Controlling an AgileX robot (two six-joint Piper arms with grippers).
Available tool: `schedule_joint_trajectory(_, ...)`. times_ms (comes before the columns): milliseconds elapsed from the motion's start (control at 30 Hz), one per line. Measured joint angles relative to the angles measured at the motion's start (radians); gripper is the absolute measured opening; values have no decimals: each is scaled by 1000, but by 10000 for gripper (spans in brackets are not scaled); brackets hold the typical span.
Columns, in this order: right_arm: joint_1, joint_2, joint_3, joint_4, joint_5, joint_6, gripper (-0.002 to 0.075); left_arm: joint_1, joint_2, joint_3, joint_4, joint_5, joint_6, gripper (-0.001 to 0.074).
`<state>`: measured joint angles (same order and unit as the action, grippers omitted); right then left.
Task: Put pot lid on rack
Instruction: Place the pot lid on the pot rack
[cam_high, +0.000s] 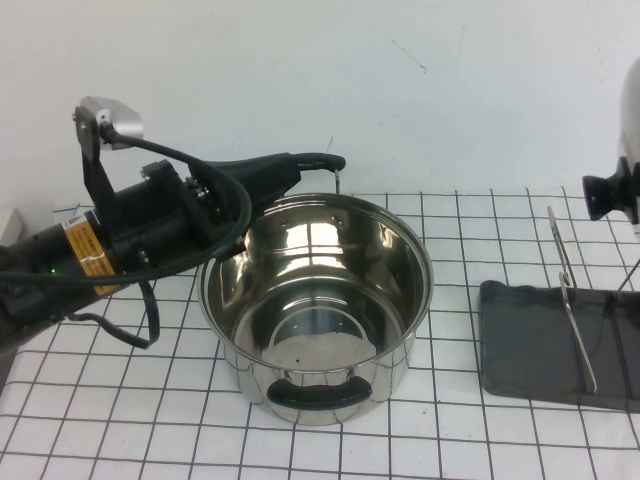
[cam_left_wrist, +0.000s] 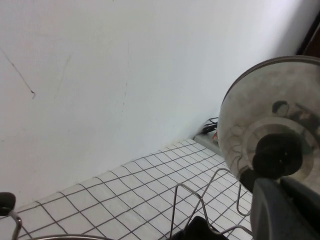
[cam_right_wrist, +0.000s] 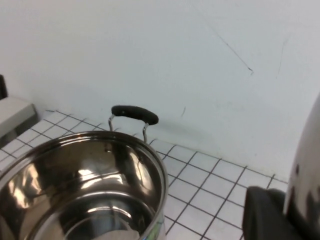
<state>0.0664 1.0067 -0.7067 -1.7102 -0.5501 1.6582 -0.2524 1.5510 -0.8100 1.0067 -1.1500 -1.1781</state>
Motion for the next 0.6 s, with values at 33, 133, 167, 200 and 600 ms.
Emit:
schedule_joint_trajectory(33, 0, 12, 0, 2, 6, 0, 99, 0, 0, 0, 5, -2, 0, 1)
schedule_joint_trajectory(133, 0, 67, -1, 41, 24, 0, 99, 0, 0, 0, 33, -4, 0, 0)
schedule_joint_trajectory(167, 0, 88, -1, 59, 28, 0, 99, 0, 0, 0, 44, -4, 0, 0)
schedule_joint_trajectory(200, 0, 108, -1, 78, 28, -11, 99, 0, 0, 0, 55, -4, 0, 0)
schedule_joint_trajectory(600, 0, 265, -2, 254, -16, -169, 99, 1, 0, 0, 134, -4, -2, -1)
